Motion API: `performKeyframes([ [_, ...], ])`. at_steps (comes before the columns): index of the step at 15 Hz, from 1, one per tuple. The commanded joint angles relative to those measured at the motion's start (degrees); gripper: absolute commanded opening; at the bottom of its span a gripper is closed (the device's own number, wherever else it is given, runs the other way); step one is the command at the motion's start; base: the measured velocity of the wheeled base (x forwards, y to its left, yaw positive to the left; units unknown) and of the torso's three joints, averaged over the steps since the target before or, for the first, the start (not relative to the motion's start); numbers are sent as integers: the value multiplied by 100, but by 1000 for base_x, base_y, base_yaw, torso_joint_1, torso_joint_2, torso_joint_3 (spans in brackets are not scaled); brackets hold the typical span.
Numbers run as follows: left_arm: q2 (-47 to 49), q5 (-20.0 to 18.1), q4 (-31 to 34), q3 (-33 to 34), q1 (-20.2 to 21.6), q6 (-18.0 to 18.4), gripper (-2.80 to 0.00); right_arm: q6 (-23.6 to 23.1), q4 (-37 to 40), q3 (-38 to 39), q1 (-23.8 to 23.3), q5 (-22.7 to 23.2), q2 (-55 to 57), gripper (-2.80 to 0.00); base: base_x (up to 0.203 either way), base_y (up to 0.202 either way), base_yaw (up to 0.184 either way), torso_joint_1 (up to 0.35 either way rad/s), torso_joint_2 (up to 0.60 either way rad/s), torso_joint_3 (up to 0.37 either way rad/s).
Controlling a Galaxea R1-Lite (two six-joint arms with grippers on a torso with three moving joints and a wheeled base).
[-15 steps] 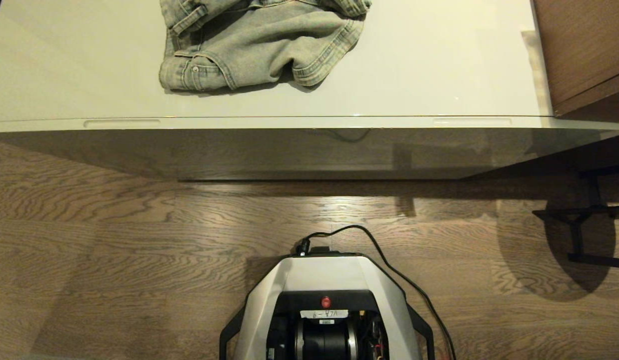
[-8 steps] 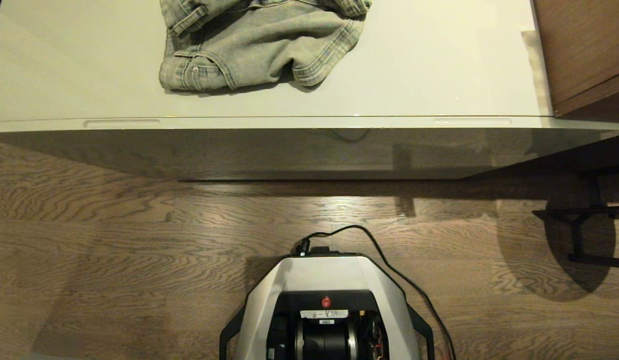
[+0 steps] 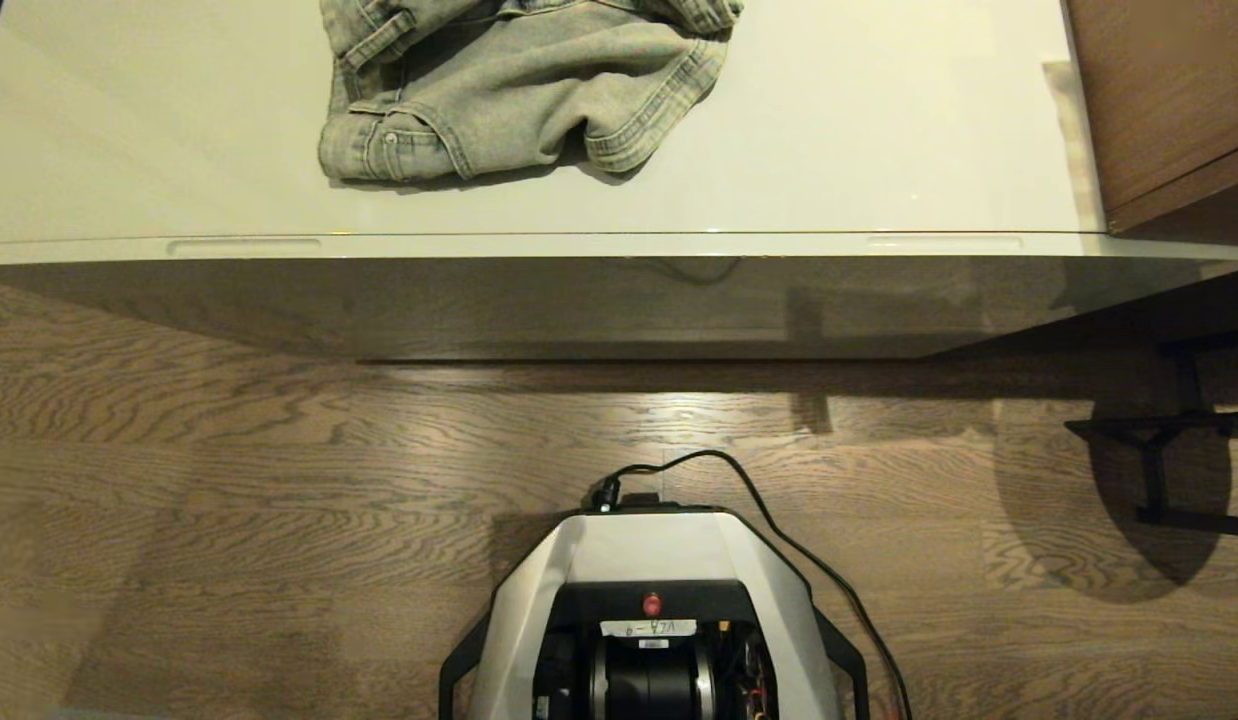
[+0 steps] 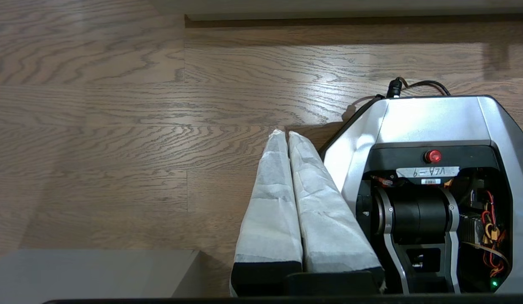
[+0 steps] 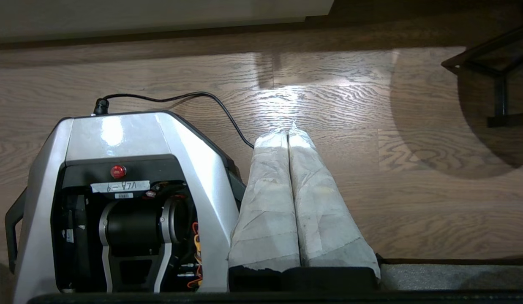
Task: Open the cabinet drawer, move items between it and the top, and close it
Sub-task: Open the drawer
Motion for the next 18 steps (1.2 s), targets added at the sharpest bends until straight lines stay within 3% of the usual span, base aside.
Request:
performKeyframes([
  [1,-1,-3,-20,10,1,-45,-280,14,-2,9,-9,-9,-2,-280,0,0,0,0,0,0],
  [5,-1,-3,-20,13,1,-54,-280,-141,174,-338,-8,-89,-2,-280,0,0,0,0,0,0],
  [6,-1,-3,-20,10,1,-54,-280,-180,607,-579,-7,-30,-2,-280,0,0,0,0,0,0],
  [10,-1,-3,-20,18,1,-54,-280,-315,2544,-3180,-2,537,-2,-280,0,0,0,0,0,0],
  [12,-1,-3,-20,19,1,-54,-280,-366,3157,-4052,-1,765,-2,-280,0,0,0,0,0,0],
  [18,-1,-3,-20,10,1,-54,-280,-385,3394,-5277,-8,664,199,-280,0,0,0,0,0,0],
])
